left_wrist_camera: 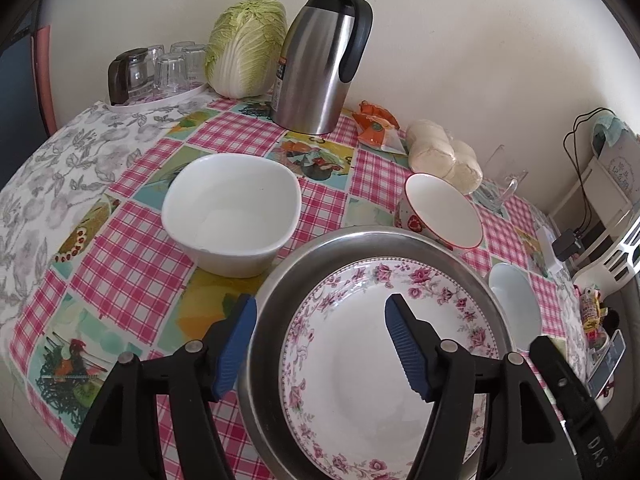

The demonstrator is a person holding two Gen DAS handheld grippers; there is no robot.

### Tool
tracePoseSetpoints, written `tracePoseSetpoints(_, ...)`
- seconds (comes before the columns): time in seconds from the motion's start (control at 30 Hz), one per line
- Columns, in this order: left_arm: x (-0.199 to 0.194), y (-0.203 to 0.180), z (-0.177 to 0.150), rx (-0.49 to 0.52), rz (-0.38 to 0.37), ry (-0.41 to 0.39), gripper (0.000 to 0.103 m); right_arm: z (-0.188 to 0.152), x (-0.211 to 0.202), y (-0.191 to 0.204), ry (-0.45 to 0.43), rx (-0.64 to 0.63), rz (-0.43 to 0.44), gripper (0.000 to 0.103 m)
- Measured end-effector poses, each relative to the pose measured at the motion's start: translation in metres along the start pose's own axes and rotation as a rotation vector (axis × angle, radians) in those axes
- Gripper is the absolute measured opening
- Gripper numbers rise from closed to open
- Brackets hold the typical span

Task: Organize plates and bowls
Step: 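Open both grippers to release the floral plate inside the basin, then move both grippers toward the red-rimmed white bowl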

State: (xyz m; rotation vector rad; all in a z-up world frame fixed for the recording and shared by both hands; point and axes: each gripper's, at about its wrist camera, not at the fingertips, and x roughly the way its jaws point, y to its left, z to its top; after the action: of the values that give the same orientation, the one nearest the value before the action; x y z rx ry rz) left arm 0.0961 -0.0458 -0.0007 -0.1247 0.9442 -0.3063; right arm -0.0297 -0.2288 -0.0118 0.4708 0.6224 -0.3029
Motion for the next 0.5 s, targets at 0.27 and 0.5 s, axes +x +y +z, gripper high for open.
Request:
tracePoseSetpoints(0.27,0.002,0.003,-0.002,0.019,0.083,0.014,0.091,0.006,-0.005,-0.013,-0.004,0.035,-0.038,0.091)
tracePoseSetpoints(0.5,0.007,0.004,-0.006,0.037,0.143,0.027,0.103,0.008,-0.005,-0.025,-0.004,0.072,-0.06,0.103)
